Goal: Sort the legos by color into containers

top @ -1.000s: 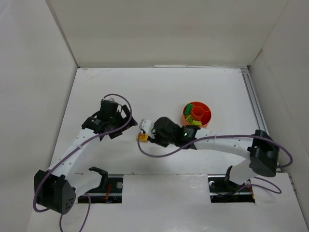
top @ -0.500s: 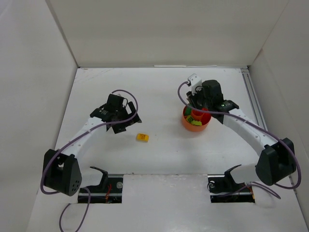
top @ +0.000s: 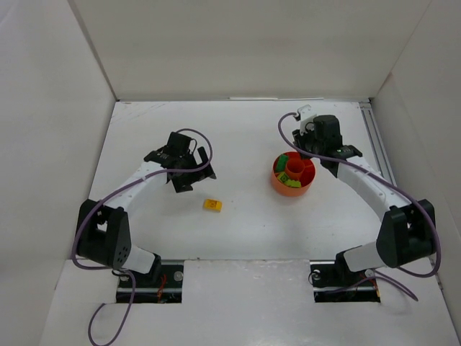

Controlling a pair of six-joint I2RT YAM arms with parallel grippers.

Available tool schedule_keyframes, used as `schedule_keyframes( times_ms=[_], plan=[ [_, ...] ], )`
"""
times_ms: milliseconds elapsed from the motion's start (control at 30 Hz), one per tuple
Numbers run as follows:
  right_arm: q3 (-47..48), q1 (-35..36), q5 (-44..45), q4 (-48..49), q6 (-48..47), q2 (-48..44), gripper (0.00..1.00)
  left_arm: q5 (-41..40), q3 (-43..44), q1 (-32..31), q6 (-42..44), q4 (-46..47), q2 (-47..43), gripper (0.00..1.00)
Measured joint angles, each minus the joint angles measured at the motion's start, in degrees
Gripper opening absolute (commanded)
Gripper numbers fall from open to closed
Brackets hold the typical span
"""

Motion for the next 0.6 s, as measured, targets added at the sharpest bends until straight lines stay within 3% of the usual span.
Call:
schedule_keyframes(
  times_ms=[367,600],
  plan=[
    [0.0,-0.7,0.2,0.5,0.5,3.3,0.38,0.1,0.2,0.0,0.2,-0.1,0.2,1.0],
    [0.0,-0.7,0.0,0.4,1.1,3.7,0.52,0.2,0.2,0.0,0.2,-0.1,0.2,1.0]
  ],
)
